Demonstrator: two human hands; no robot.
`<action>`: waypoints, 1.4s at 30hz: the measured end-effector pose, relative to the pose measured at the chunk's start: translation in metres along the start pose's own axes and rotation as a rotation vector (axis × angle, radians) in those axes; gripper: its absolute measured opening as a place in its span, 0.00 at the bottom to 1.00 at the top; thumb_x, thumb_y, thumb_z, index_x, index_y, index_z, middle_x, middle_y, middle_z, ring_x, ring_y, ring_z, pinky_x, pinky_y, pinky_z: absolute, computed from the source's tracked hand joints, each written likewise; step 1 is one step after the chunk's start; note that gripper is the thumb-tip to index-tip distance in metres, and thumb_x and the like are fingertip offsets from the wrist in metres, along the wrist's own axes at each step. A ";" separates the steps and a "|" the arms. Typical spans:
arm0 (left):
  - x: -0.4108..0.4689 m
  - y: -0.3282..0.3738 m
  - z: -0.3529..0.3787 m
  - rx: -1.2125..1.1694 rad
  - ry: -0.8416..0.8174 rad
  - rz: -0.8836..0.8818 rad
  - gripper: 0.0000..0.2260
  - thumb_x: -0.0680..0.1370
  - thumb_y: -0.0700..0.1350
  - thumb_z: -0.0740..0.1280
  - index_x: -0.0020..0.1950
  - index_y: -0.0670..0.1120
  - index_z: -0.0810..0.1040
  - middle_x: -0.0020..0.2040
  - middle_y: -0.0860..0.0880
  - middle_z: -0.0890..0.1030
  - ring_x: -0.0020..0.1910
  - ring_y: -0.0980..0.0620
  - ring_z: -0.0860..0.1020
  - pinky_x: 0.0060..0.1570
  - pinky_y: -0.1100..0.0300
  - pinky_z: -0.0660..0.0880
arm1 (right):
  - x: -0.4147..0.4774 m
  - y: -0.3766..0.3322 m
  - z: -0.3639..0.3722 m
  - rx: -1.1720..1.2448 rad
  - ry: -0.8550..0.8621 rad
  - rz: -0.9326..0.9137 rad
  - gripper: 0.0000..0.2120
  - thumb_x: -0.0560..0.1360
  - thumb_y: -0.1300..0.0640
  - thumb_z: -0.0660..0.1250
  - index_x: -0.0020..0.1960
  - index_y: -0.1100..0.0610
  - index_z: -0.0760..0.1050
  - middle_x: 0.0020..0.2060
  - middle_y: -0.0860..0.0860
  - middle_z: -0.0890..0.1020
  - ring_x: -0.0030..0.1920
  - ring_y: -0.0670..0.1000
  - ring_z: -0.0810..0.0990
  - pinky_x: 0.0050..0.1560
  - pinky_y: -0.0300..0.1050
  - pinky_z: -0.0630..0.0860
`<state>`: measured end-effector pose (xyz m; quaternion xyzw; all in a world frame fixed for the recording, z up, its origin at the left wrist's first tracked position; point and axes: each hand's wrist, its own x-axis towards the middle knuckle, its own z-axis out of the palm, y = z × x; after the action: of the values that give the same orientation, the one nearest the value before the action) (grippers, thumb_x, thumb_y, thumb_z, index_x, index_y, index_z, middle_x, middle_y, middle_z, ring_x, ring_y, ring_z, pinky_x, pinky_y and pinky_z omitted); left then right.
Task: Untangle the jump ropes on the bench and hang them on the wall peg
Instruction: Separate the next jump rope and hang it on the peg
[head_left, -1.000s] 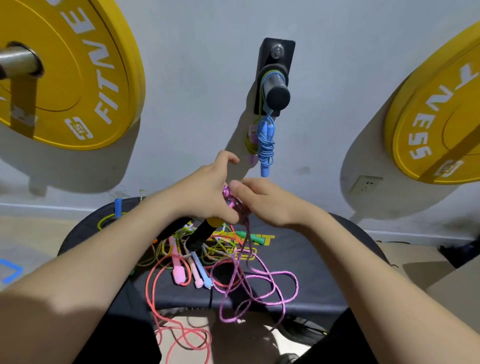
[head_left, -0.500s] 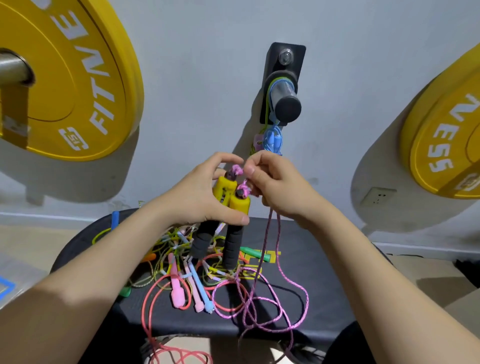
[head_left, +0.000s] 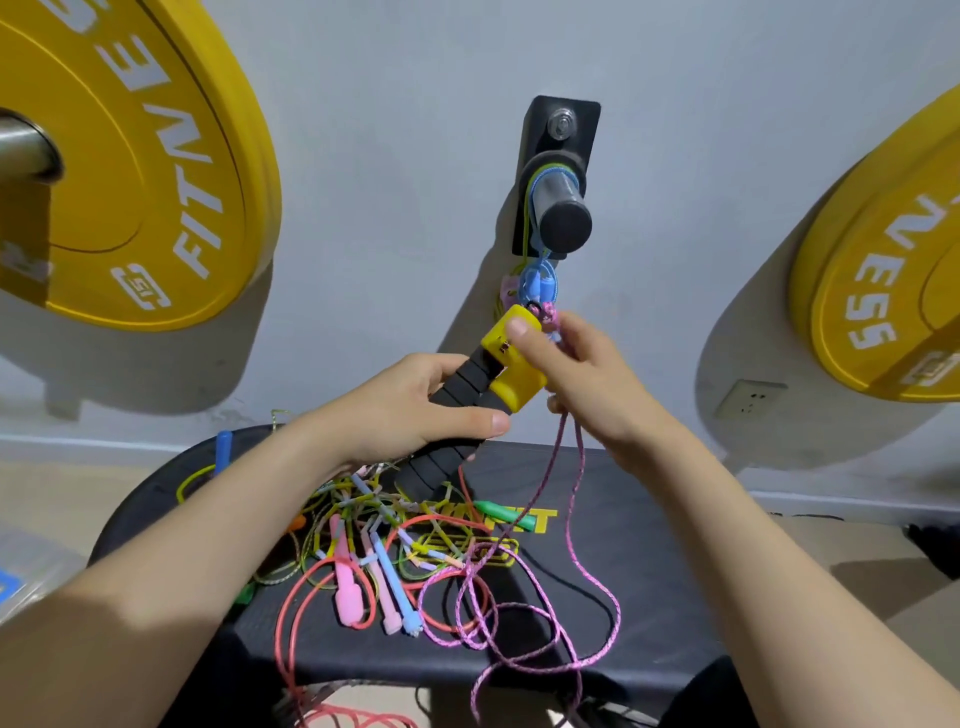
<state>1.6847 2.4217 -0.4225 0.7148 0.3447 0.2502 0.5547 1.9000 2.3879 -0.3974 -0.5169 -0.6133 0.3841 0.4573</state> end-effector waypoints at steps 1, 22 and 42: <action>0.000 0.001 0.002 -0.012 -0.008 -0.007 0.20 0.74 0.53 0.79 0.58 0.43 0.81 0.49 0.36 0.84 0.46 0.45 0.84 0.52 0.45 0.82 | -0.002 0.001 0.001 -0.023 -0.066 -0.016 0.12 0.81 0.44 0.71 0.52 0.53 0.81 0.31 0.38 0.79 0.31 0.39 0.74 0.33 0.32 0.71; -0.006 -0.002 0.000 0.188 -0.127 -0.090 0.20 0.72 0.46 0.83 0.58 0.44 0.81 0.49 0.44 0.86 0.47 0.51 0.85 0.55 0.50 0.82 | 0.005 0.012 -0.005 0.039 -0.078 -0.007 0.10 0.82 0.47 0.72 0.54 0.54 0.82 0.30 0.51 0.77 0.28 0.52 0.71 0.25 0.42 0.68; 0.001 0.002 -0.003 -0.241 0.444 0.000 0.07 0.84 0.44 0.69 0.60 0.42 0.77 0.47 0.42 0.85 0.38 0.51 0.84 0.25 0.60 0.73 | 0.007 0.033 -0.005 -0.455 -0.158 0.451 0.22 0.87 0.51 0.54 0.45 0.60 0.80 0.28 0.54 0.74 0.24 0.53 0.78 0.27 0.38 0.69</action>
<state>1.6835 2.4235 -0.4200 0.5712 0.4255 0.4403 0.5467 1.9136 2.4009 -0.4263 -0.6973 -0.5870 0.3678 0.1844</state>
